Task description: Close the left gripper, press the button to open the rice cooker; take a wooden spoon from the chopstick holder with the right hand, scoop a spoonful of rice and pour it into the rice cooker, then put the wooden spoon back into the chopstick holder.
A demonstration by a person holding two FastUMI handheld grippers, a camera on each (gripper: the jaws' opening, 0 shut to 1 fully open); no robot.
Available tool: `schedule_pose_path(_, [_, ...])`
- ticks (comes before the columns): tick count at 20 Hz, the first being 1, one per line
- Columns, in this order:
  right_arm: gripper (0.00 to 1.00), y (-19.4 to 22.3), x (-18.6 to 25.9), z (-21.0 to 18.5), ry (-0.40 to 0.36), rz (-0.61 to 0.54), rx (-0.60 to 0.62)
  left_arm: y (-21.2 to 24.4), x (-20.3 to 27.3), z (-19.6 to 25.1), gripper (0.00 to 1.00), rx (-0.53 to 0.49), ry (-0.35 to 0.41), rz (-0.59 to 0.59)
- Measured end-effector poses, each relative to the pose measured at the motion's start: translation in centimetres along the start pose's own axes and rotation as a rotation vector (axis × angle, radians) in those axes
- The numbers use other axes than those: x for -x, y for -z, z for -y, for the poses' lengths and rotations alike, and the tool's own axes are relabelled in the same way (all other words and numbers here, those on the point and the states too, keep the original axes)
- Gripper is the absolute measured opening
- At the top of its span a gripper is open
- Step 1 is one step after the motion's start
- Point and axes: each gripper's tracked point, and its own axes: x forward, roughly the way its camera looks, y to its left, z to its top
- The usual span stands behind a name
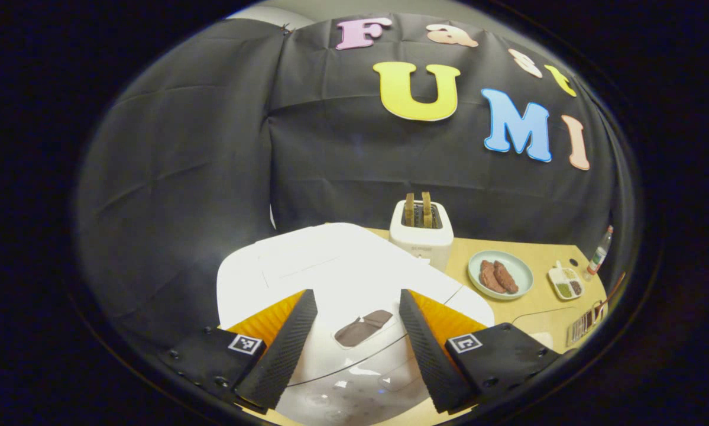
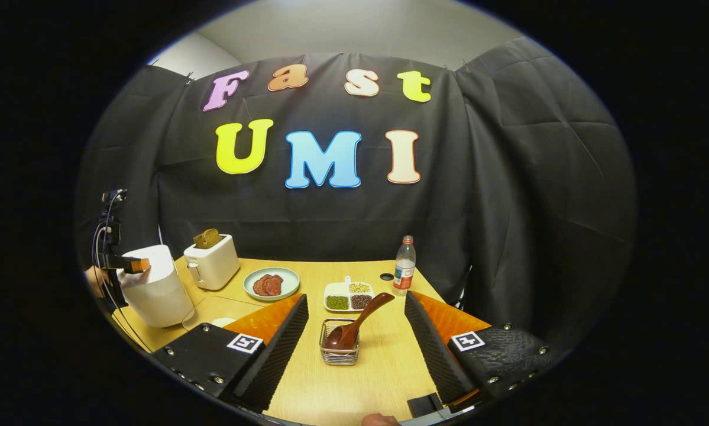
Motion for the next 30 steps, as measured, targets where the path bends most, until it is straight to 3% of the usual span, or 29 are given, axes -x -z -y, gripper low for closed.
schedule_pose_path(2, [1.0,-1.0,0.4,-1.0,-0.022,0.023,-0.003,-0.1,1.5,0.7,0.98,0.008,0.029,0.011])
schedule_pose_path(7, [1.0,-3.6,1.4,-3.7,-0.082,0.08,0.005,-6.1,10.4,4.0,0.97,-0.073,0.14,0.253])
schedule_pose_path(10, [1.0,-4.9,2.0,-5.4,-0.114,0.131,-0.005,-9.3,16.3,4.4,0.98,-0.081,0.155,0.377])
schedule_pose_path(14, [1.0,-5.2,2.6,-7.0,-0.139,0.192,-0.004,-9.0,22.2,5.6,0.93,-0.061,0.187,0.425])
schedule_pose_path(18, [1.0,-5.1,3.4,-6.9,-0.1,0.245,-0.021,-8.2,27.2,7.1,0.93,-0.075,0.213,0.489])
schedule_pose_path(19, [1.0,-5.0,3.4,-7.3,-0.1,0.25,-0.025,-8.0,28.0,7.6,0.98,-0.075,0.224,0.504])
schedule_pose_path(22, [1.0,-4.4,3.4,-8.3,-0.117,0.235,-0.033,-7.4,29.4,8.1,0.93,-0.072,0.219,0.505])
schedule_pose_path(23, [1.0,-4.6,3.5,-8.3,-0.118,0.24,-0.029,-7.4,29.6,8.0,0.98,-0.077,0.212,0.508])
schedule_pose_path(30, [1.0,-5.9,4.2,-8.6,-0.11,0.307,0.027,-8.4,30.1,7.3,1.0,-0.058,0.193,0.53])
